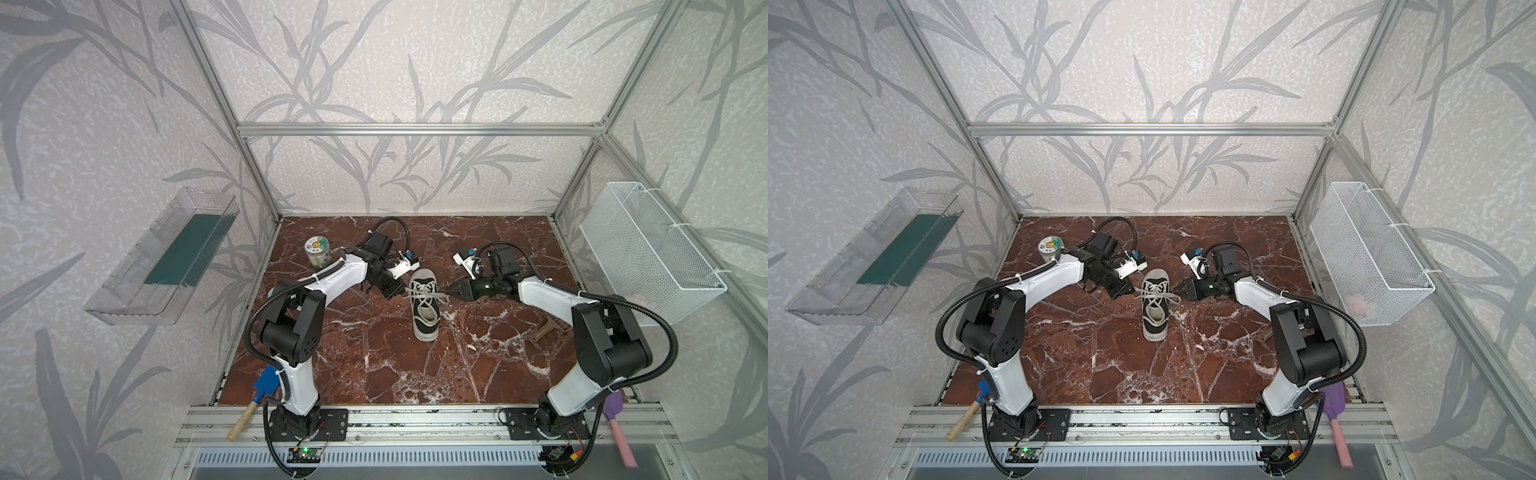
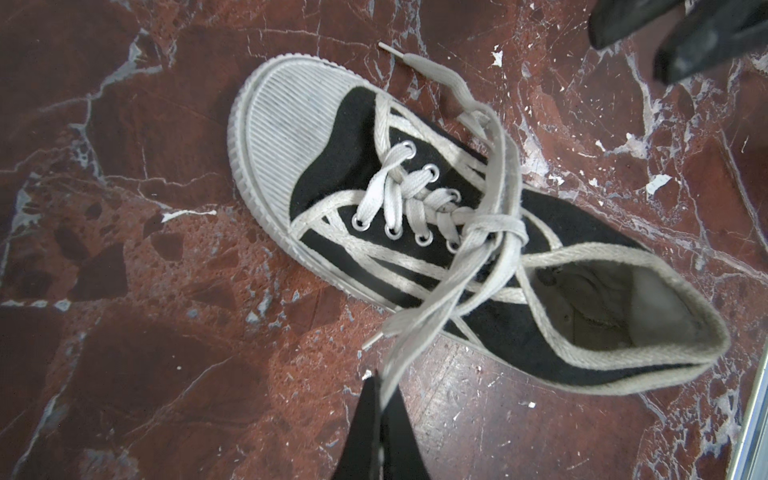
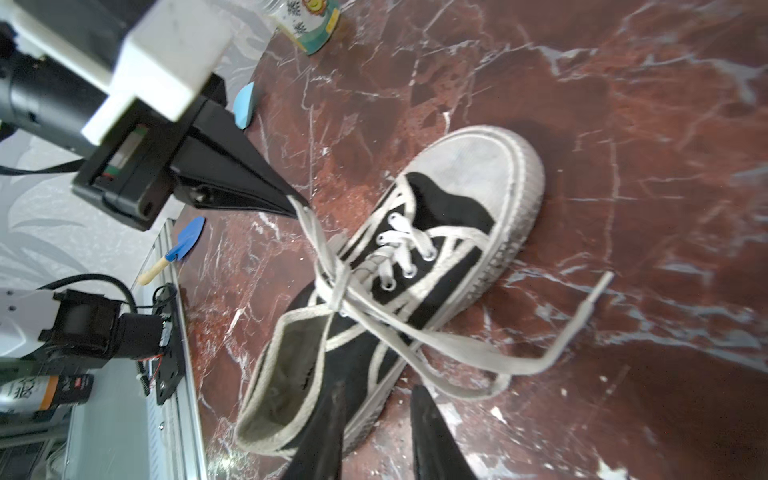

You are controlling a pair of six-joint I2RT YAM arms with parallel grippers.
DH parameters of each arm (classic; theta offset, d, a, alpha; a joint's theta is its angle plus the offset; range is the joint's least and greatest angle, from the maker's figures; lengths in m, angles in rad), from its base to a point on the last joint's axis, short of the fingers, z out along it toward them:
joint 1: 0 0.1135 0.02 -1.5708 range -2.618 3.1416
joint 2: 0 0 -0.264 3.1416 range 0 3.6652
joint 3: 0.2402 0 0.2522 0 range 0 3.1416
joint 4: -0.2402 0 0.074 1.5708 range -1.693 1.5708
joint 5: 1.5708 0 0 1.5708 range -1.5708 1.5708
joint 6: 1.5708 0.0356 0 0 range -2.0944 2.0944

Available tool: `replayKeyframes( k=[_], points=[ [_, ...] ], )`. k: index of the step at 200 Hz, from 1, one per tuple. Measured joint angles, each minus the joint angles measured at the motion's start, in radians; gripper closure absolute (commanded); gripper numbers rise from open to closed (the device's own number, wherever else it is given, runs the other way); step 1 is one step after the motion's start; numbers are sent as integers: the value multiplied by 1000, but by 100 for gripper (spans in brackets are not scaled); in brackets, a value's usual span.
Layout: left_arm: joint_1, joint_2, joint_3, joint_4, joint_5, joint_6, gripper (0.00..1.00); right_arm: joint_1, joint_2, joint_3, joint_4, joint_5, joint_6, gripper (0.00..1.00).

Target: Tie the shoes

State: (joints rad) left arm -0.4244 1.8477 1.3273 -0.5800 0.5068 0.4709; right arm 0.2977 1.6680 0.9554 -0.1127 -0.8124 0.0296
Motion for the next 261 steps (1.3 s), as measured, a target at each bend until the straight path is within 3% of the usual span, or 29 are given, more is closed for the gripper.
replayKeyframes(
  k=[52, 154, 261],
  points=[
    [0, 0, 0, 0, 0, 0, 100, 39, 119, 78, -92, -61, -60, 64],
    [0, 0, 9, -3, 0, 0, 100, 48, 223, 179, -128, -64, -100, 62],
    [0, 0, 9, -6, 0, 1, 100, 43, 230, 182, -120, -61, -84, 63]
  ],
)
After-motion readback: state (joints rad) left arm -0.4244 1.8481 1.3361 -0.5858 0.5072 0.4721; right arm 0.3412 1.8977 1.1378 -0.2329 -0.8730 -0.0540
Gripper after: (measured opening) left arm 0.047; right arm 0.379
